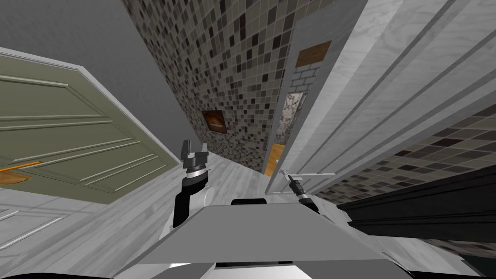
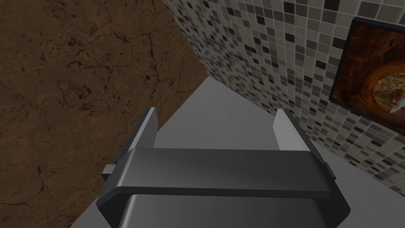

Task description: Pull the door open

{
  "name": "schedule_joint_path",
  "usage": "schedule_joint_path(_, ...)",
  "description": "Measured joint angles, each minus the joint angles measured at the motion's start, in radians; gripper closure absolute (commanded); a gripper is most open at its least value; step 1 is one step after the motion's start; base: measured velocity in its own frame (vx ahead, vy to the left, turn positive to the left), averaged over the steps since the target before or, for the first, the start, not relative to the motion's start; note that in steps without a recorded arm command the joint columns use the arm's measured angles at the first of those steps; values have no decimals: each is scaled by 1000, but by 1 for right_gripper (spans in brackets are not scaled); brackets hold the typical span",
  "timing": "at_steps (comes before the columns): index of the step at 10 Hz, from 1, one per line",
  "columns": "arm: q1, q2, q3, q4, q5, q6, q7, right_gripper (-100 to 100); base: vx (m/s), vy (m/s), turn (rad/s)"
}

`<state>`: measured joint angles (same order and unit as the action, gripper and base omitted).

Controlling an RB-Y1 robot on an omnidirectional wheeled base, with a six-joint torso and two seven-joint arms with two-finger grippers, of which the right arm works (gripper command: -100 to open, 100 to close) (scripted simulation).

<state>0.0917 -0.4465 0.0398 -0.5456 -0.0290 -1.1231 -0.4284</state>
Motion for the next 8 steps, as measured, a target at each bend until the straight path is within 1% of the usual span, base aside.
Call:
schedule_joint_path(1, 4, -2, 2, -1, 1, -7, -3, 100, -79, -40, 2)
schedule_joint_path(2, -2, 0, 6, 17, 4, -20, -4, 100, -112, -49, 155)
schedule_joint_path(3, 1, -7, 8, 34, 5, -39, -10, 100, -164, -55, 180)
schedule_joint_path(4, 14, -14, 10, 29, 5, -54, -16, 100, -175, -74, 112)
schedule_joint_path(6, 19, -19, 17, 51, 10, -89, -22, 100, -190, -85, 171)
schedule_joint_path(7, 37, -23, 19, 41, 11, -100, -25, 100, -187, -86, 147)
schedule_joint_path(8, 32, -27, 25, 75, 14, -131, -31, 100, -187, -80, 161)
